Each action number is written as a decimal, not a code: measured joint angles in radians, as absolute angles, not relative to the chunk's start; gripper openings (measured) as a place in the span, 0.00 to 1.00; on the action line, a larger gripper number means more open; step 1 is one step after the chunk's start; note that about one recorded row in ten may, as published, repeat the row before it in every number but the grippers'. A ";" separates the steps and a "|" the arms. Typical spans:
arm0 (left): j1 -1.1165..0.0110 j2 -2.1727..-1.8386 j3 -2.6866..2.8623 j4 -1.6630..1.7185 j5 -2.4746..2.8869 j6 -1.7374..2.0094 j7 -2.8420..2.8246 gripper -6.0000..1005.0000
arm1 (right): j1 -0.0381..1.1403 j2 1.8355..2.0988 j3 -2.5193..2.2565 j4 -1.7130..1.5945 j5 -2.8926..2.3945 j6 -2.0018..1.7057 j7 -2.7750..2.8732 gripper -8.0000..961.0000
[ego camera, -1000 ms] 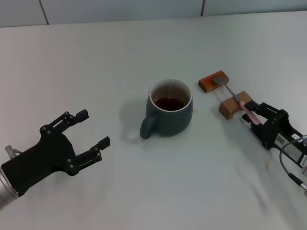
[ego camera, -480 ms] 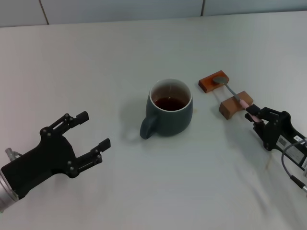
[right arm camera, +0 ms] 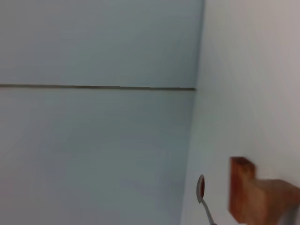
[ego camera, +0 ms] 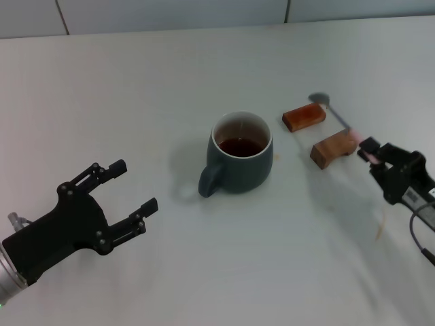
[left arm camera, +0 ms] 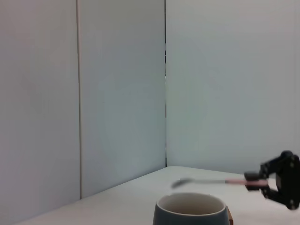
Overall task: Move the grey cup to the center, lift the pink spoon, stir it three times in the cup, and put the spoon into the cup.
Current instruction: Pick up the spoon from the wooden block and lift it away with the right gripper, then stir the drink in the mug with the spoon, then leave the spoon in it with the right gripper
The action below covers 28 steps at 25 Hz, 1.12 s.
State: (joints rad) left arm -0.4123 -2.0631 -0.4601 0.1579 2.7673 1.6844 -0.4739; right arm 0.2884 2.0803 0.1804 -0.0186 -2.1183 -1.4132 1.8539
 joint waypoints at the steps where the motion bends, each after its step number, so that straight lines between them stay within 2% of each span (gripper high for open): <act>1: -0.412 -2.063 -0.460 0.158 2.767 1.685 -0.474 0.81 | 0.287 2.081 0.213 -0.014 -2.118 -1.460 1.757 0.14; 10: -0.407 -2.065 -0.460 0.156 2.767 1.687 -0.474 0.81 | 0.327 2.078 0.321 -0.021 -2.117 -1.722 1.059 0.14; 15: -0.405 -2.064 -0.460 0.156 2.767 1.687 -0.474 0.81 | 0.423 2.072 0.257 -0.169 -2.140 -1.912 0.804 0.14; 22: -0.405 -2.063 -0.460 0.156 2.767 1.687 -0.459 0.81 | 0.576 2.037 -0.008 -0.532 -2.137 -2.044 1.127 0.14; 25: -0.406 -2.063 -0.461 0.156 2.767 1.687 -0.459 0.81 | 0.616 2.037 -0.124 -0.695 -2.136 -2.055 1.310 0.14; 28: -0.405 -2.063 -0.462 0.156 2.767 1.687 -0.459 0.81 | 0.632 2.050 -0.257 -0.854 -2.134 -2.047 1.429 0.14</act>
